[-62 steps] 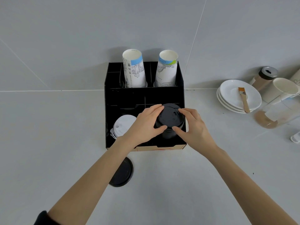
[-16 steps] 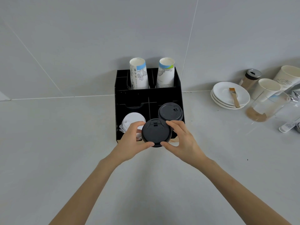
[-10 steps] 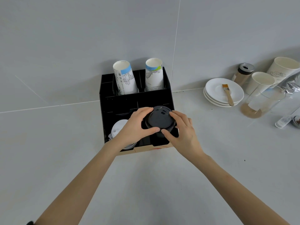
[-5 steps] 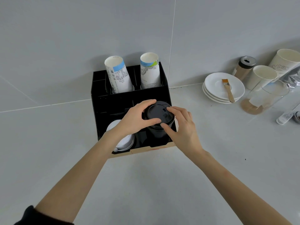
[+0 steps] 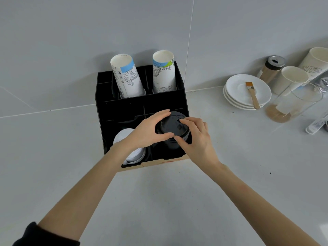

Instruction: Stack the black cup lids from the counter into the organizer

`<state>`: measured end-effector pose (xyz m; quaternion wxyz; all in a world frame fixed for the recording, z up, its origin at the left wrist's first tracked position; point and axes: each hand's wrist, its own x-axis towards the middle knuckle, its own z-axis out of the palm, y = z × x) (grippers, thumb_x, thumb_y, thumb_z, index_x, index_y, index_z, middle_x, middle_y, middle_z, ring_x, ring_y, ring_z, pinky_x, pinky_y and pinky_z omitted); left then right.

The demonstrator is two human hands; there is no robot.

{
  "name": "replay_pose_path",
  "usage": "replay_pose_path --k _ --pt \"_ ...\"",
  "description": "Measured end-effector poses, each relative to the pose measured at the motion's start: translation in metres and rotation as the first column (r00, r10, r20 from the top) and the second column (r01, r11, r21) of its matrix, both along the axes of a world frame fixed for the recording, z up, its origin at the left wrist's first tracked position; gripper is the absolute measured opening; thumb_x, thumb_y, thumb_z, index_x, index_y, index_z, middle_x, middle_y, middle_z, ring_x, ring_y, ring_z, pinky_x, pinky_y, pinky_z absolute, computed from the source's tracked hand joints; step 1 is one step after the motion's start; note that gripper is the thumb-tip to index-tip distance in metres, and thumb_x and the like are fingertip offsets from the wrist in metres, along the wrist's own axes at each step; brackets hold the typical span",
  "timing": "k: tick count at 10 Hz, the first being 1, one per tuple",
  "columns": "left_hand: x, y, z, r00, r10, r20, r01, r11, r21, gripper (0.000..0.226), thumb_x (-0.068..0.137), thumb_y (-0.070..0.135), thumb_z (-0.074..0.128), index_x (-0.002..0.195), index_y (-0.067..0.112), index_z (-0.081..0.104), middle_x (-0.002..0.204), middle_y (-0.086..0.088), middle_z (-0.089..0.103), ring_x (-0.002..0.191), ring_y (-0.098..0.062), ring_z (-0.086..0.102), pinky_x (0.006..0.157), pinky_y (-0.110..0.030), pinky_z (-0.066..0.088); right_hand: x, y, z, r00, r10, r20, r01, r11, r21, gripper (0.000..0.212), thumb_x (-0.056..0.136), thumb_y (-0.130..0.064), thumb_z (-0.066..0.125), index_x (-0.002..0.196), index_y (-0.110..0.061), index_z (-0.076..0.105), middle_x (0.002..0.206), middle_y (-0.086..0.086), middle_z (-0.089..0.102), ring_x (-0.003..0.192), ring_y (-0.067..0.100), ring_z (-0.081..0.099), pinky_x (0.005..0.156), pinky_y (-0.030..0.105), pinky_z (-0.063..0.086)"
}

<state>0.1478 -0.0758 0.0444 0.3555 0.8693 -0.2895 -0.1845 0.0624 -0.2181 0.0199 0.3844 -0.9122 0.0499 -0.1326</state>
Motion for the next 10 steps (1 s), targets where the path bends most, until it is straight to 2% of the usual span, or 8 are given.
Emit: replay_pose_path --k 1,2,3,4,5,6,8,10 --pt "0.001 0.001 -0.004 1.000 -0.012 -0.002 0.012 1.000 0.017 0.066 0.079 0.025 0.065 0.135 0.017 0.030 0.150 0.001 0.027 0.136 -0.012 0.026 0.100 -0.010 0.017 0.001 0.001 -0.002 1.000 0.001 -0.003 -0.001 1.000 -0.012 0.046 0.077 -0.013 0.068 0.118 -0.005 0.050 0.122 0.018 0.050 0.112 0.032 0.042 0.087 0.025 0.035" --pt "0.000 0.002 -0.009 1.000 -0.006 -0.009 0.006 1.000 0.009 0.068 0.079 0.023 0.065 0.136 0.017 0.028 0.151 -0.001 0.024 0.136 -0.013 0.025 0.095 0.002 0.017 0.001 0.001 -0.005 1.000 0.009 -0.003 -0.009 1.000 -0.022 0.045 0.076 -0.013 0.069 0.116 -0.004 0.051 0.122 0.018 0.049 0.111 0.033 0.043 0.086 0.025 0.036" --pt "-0.001 0.002 -0.011 1.000 -0.011 -0.003 0.011 1.000 0.003 0.068 0.079 0.022 0.065 0.136 0.016 0.027 0.151 -0.002 0.023 0.137 -0.013 0.024 0.092 0.007 0.015 0.000 0.000 -0.007 1.000 0.006 -0.004 -0.006 1.000 -0.013 0.044 0.076 -0.013 0.069 0.115 -0.005 0.052 0.121 0.018 0.049 0.111 0.032 0.044 0.086 0.025 0.036" --pt "-0.004 0.002 -0.011 0.999 -0.030 0.018 0.030 0.999 0.024 0.069 0.080 0.023 0.064 0.136 0.014 0.026 0.151 -0.003 0.023 0.138 -0.015 0.022 0.104 -0.013 0.016 -0.001 -0.001 -0.008 1.000 0.017 -0.001 -0.017 1.000 -0.019 0.044 0.075 -0.015 0.070 0.114 -0.005 0.052 0.120 0.018 0.050 0.109 0.032 0.045 0.085 0.027 0.037" --pt "-0.005 0.002 -0.012 0.997 -0.026 0.068 0.023 0.999 0.031 0.071 0.077 0.030 0.066 0.135 0.014 0.029 0.149 -0.005 0.027 0.137 -0.019 0.022 0.110 -0.026 0.017 -0.002 -0.002 -0.009 1.000 0.025 -0.004 -0.025 0.999 -0.031 0.045 0.075 -0.017 0.071 0.114 -0.007 0.052 0.119 0.017 0.051 0.107 0.032 0.046 0.085 0.029 0.040" --pt "-0.010 0.004 -0.013 0.993 0.018 0.113 -0.022 0.999 0.038 0.068 0.076 0.033 0.066 0.133 0.015 0.034 0.144 -0.007 0.032 0.133 -0.023 0.026 0.111 -0.038 0.021 -0.003 -0.003 -0.008 1.000 0.023 0.006 -0.022 0.995 -0.093 0.044 0.073 -0.022 0.070 0.112 -0.009 0.053 0.116 0.015 0.053 0.102 0.032 0.049 0.085 0.038 0.045" --pt "-0.020 0.007 -0.007 0.994 0.071 0.089 -0.074 0.997 0.030 0.061 0.080 0.026 0.063 0.132 0.012 0.034 0.142 -0.008 0.034 0.131 -0.022 0.033 0.111 -0.037 0.029 -0.002 -0.004 0.005 0.996 0.036 -0.080 -0.050 0.982 -0.184 0.045 0.074 -0.024 0.070 0.112 -0.010 0.052 0.118 0.014 0.051 0.105 0.032 0.047 0.086 0.039 0.042" --pt "-0.022 0.018 0.003 0.984 0.120 0.129 -0.130 0.989 0.068 0.054 0.087 0.025 0.054 0.133 0.011 0.032 0.145 -0.010 0.035 0.132 -0.025 0.034 0.112 -0.041 0.029 0.001 -0.009 0.022 0.982 0.085 -0.170 -0.122 0.968 -0.217 0.042 0.082 -0.031 0.060 0.118 -0.012 0.049 0.125 0.010 0.045 0.113 0.028 0.041 0.095 0.039 0.036"
